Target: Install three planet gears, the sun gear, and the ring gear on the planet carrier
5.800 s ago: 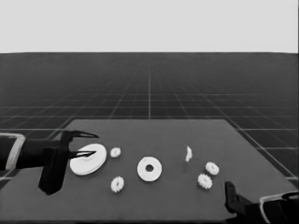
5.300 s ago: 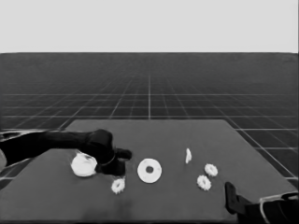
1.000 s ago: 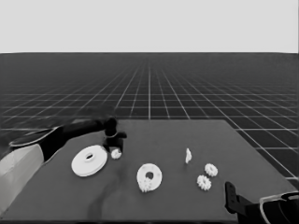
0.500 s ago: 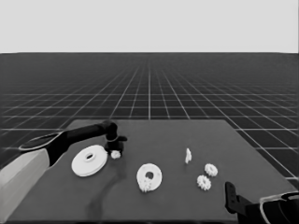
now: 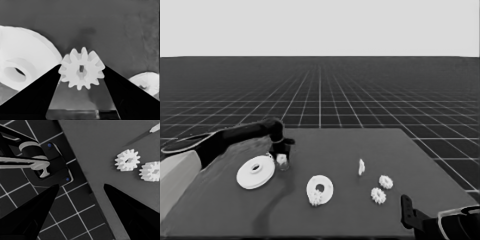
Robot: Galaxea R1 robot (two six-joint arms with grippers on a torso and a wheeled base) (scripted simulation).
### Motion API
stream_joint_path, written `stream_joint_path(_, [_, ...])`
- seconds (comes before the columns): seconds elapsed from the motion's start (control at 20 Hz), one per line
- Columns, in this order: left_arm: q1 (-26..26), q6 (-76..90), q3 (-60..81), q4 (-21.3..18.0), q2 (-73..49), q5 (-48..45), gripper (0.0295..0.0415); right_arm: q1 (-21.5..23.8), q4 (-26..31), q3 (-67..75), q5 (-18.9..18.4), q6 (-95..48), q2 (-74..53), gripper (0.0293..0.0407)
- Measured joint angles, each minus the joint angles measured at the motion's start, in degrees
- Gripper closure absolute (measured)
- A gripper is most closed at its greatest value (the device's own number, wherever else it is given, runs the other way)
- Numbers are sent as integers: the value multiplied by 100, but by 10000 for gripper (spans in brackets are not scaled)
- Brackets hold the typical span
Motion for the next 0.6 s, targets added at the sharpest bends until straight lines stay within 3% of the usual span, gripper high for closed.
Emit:
stream_joint_path(0.15, [-305, -57, 138, -208, -54, 190, 398, 0, 0, 0, 0, 0, 0, 315])
stream_joint_path(0.4, [-363, -58, 145, -261, -56, 233, 398, 0, 0, 0, 0, 0, 0, 315])
stream_joint_path(0.5, [-268, -2328, 1756, 24, 524, 461, 398, 0, 0, 0, 0, 0, 0, 315])
stream_joint_path(0.6, [-229, -2860, 1790, 76, 1122, 549, 398, 0, 0, 0, 0, 0, 0, 315])
